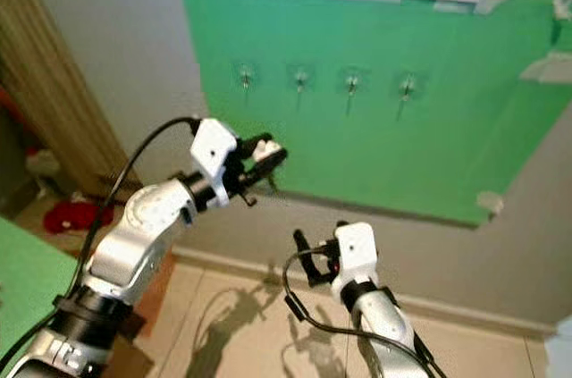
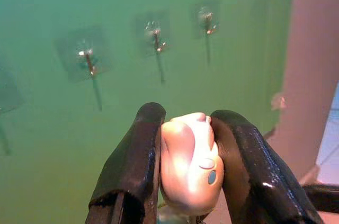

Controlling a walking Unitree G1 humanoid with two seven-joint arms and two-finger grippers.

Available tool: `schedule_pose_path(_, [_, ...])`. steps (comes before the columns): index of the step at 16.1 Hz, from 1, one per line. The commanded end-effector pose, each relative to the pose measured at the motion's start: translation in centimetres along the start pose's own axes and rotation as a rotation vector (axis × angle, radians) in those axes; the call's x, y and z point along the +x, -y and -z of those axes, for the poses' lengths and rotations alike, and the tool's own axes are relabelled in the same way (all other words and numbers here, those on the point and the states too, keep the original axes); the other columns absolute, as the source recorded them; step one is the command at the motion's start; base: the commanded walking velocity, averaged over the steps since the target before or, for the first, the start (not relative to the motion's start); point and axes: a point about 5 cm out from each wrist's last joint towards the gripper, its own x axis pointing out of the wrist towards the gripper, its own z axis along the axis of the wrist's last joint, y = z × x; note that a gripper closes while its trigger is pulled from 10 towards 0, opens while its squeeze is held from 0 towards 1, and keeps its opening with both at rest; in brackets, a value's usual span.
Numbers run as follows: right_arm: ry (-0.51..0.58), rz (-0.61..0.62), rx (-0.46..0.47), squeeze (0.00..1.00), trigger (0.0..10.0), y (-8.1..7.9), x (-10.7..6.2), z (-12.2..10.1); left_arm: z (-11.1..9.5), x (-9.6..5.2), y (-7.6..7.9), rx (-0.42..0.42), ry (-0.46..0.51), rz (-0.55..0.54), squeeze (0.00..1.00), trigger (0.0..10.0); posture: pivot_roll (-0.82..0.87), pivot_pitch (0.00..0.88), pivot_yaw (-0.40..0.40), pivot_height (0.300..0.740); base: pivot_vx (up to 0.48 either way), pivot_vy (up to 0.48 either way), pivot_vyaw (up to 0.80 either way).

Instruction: Hang keys on a hook

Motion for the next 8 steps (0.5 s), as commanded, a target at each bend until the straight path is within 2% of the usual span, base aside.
schedule_pose_path(1, [0.031,-0.013,-0.002,0.0,10.0,-0.5,0.3,-0.5,-0.5,-0.1,-0.4,0.038,0.009,0.017,0.0,0.0,-0.14,0.0,0.091,0.74,0.48,0.0,0.0])
schedule_pose_path(7, [0.035,-0.023,-0.001,0.0,10.0,-0.7,0.3,-0.5,-1.1,0.3,0.2,0.107,0.013,0.086,0.0,0.0,-0.13,0.0,0.09,0.74,0.48,0.0,0.0])
schedule_pose_path(8, [0.034,-0.024,0.001,0.0,10.0,-0.8,0.3,-0.5,-1.5,0.4,0.2,0.123,0.023,0.095,0.0,0.0,-0.13,0.0,0.091,0.74,0.0,0.0,0.0])
